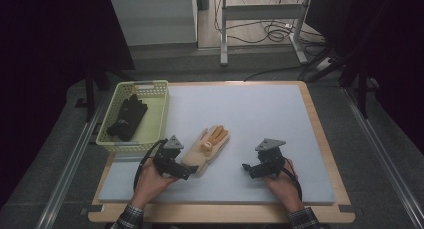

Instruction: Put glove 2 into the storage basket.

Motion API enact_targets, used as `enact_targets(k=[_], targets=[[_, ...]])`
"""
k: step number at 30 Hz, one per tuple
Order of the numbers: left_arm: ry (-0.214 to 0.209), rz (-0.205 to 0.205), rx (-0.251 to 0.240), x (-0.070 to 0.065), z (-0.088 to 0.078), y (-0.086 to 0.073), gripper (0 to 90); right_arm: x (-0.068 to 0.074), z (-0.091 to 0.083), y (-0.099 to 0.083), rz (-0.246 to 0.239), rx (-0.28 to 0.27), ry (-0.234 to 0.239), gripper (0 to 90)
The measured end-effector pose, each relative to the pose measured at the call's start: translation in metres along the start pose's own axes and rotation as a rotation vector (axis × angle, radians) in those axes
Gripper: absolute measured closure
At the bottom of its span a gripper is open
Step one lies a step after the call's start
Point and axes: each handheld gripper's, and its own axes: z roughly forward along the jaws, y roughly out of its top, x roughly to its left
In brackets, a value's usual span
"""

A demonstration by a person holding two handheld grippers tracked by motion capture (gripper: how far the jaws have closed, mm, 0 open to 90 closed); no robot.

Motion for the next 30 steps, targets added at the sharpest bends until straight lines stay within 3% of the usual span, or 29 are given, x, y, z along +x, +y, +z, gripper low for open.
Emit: enact_targets(k=[11, 20, 24, 27, 30], targets=[[0.037, -0.020, 0.046, 0.002, 0.033, 0.035, 0.0, 0.000, 0.000, 0.000, 0.000, -0.001, 0.000, 7.0], [0.045, -0.022, 0.078, 0.001, 0.062, 0.037, 0.0, 0.000, 0.000, 0.000, -0.001, -0.001, 0.000, 7.0], [0.057, 0.003, 0.115, -0.005, 0.074, 0.034, 0.0, 0.000, 0.000, 0.000, 0.000, -0.001, 0.000, 7.0], [0.075, 0.022, 0.126, -0.007, 0.075, 0.035, 0.0, 0.000, 0.000, 0.000, 0.000, -0.001, 0.000, 7.0], [0.091, 0.010, 0.124, -0.006, 0.074, 0.036, 3.9, 0.000, 0.000, 0.000, -0.001, -0.001, 0.000, 7.0]])
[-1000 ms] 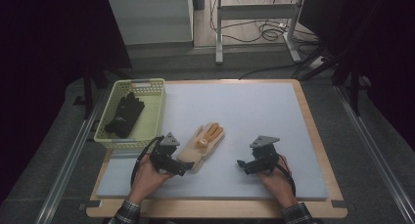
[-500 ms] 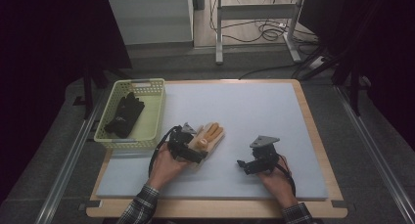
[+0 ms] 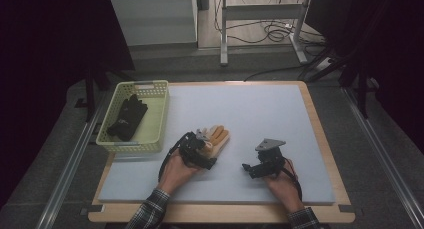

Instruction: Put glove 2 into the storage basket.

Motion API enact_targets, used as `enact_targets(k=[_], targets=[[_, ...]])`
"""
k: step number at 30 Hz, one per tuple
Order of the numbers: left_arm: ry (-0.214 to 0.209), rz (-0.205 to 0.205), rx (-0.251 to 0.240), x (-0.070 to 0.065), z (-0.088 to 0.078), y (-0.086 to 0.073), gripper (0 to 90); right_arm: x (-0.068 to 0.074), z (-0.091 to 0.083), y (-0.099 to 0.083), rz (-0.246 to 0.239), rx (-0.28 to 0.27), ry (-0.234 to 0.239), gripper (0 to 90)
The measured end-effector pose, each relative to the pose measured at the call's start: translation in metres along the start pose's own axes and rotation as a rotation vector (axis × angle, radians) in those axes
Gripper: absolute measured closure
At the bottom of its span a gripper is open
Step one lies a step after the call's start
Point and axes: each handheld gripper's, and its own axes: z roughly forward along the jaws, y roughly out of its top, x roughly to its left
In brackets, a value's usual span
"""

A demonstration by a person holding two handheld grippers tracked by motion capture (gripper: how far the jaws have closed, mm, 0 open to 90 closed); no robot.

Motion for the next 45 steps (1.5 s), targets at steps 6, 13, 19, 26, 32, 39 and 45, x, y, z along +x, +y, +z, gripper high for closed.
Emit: enact_targets(k=[6, 13, 19, 26, 32, 39, 45], targets=[[-0.015, 0.020, -0.036, 0.002, -0.006, -0.002, 26.7, 0.000, 0.000, 0.000, 0.001, 0.000, 0.000, 7.0], [-0.016, 0.022, -0.023, -0.004, -0.010, -0.001, 55.4, 0.000, 0.000, 0.000, 0.000, 0.000, -0.001, 7.0], [-0.006, 0.026, -0.011, -0.007, -0.013, 0.003, 63.7, 0.000, 0.000, 0.000, -0.002, 0.001, -0.002, 7.0], [0.012, 0.007, -0.023, -0.003, -0.026, 0.014, 63.7, 0.000, 0.000, 0.000, -0.001, 0.000, -0.001, 7.0], [0.048, 0.003, -0.048, 0.003, -0.048, 0.030, 63.3, 0.000, 0.000, 0.000, -0.002, 0.000, -0.002, 7.0], [0.074, -0.030, -0.055, 0.023, -0.068, 0.044, 62.9, 0.000, 0.000, 0.000, -0.006, -0.002, -0.003, 7.0], [0.113, -0.063, -0.062, 0.045, -0.087, 0.050, 62.8, 0.000, 0.000, 0.000, -0.004, -0.001, -0.003, 7.0]])
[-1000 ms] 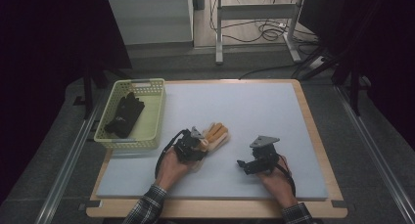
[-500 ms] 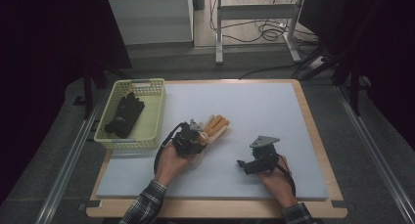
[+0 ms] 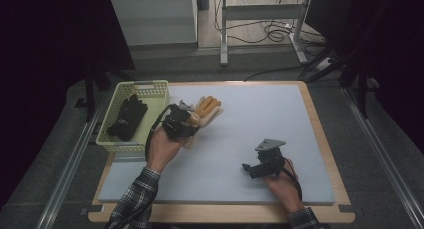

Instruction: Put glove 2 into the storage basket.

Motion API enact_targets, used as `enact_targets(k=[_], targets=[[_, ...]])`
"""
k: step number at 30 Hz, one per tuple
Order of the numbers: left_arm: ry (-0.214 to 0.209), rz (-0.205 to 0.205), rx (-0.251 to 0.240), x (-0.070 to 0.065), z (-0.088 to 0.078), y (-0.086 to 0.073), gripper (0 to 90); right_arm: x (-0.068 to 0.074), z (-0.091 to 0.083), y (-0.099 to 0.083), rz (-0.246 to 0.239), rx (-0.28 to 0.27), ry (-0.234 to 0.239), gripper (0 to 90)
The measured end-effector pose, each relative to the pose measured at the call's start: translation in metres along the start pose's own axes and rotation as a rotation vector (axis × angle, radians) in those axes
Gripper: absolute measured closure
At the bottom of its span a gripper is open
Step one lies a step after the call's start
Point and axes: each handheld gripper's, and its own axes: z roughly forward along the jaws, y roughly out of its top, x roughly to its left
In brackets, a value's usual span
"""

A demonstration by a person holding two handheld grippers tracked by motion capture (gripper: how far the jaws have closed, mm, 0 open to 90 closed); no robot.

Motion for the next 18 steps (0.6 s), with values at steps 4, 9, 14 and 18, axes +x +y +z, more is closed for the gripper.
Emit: enact_targets(k=[4, 9, 14, 18], targets=[[0.032, -0.025, 0.001, 0.017, -0.012, 0.004, 62.7, 0.000, 0.000, 0.000, -0.003, 0.001, -0.001, 7.0], [0.075, -0.057, -0.001, 0.037, -0.025, 0.006, 62.6, 0.000, 0.000, 0.000, -0.002, -0.002, -0.002, 7.0], [0.127, -0.111, -0.009, 0.063, -0.040, 0.002, 62.4, 0.000, 0.000, 0.000, -0.001, -0.001, -0.001, 7.0], [0.179, -0.157, -0.009, 0.090, -0.052, -0.007, 62.1, 0.000, 0.000, 0.000, -0.001, -0.001, -0.001, 7.0]])
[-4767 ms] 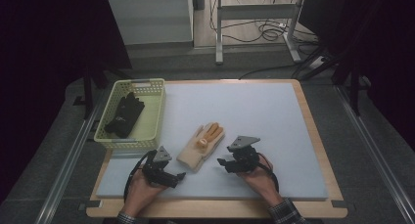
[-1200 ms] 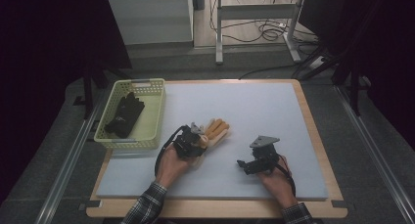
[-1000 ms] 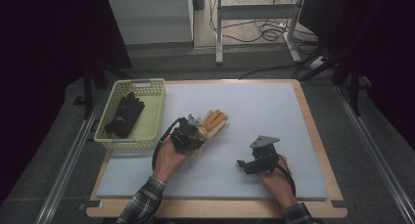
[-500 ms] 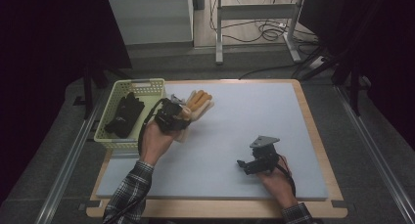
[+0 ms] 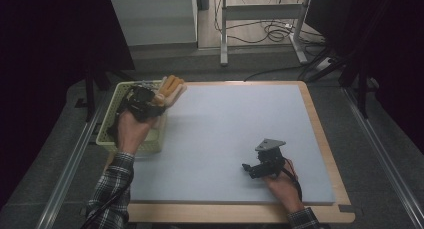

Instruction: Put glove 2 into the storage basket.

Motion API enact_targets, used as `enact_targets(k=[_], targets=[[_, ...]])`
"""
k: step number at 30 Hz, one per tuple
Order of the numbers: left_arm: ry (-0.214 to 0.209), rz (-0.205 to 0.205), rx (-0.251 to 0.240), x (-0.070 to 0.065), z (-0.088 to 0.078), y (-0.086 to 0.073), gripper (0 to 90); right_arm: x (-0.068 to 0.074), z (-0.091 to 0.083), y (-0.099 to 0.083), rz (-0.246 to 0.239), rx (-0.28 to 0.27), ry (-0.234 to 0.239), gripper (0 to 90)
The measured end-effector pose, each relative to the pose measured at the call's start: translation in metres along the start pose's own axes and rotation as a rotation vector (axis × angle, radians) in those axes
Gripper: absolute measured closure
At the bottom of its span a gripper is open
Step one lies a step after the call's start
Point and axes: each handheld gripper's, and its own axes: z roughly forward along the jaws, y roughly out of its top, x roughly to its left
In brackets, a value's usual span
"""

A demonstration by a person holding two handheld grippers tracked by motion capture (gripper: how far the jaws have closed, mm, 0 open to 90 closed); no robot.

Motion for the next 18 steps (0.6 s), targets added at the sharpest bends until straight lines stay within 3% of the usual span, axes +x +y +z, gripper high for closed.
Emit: enact_targets(k=[1, 2, 3, 4, 5, 6, 10, 18], targets=[[0.000, 0.000, 0.000, 0.000, 0.000, 0.000, 62.0, 0.000, 0.000, 0.000, 0.000, 0.000, 0.000, 7.0], [0.023, -0.026, -0.001, 0.014, -0.002, -0.004, 62.0, 0.000, 0.000, 0.000, 0.001, -0.001, 0.001, 7.0], [0.023, -0.026, -0.001, 0.014, -0.002, -0.004, 61.9, 0.000, 0.000, 0.000, 0.001, -0.001, 0.001, 7.0], [0.036, -0.049, -0.002, 0.025, -0.002, -0.008, 61.8, 0.000, 0.000, 0.000, 0.001, -0.001, 0.001, 7.0], [0.036, -0.049, -0.002, 0.025, -0.002, -0.008, 61.7, 0.000, 0.000, 0.000, 0.001, -0.001, 0.001, 7.0], [0.048, -0.070, -0.001, 0.036, 0.000, -0.013, 61.6, 0.000, 0.000, 0.000, 0.001, -0.001, 0.001, 7.0], [0.081, -0.107, 0.017, 0.055, 0.009, -0.022, 61.3, 0.000, 0.000, 0.000, 0.002, -0.001, 0.002, 7.0], [0.079, -0.155, 0.075, 0.073, 0.038, -0.036, 60.6, 0.000, 0.000, 0.000, 0.002, -0.002, 0.002, 7.0]])
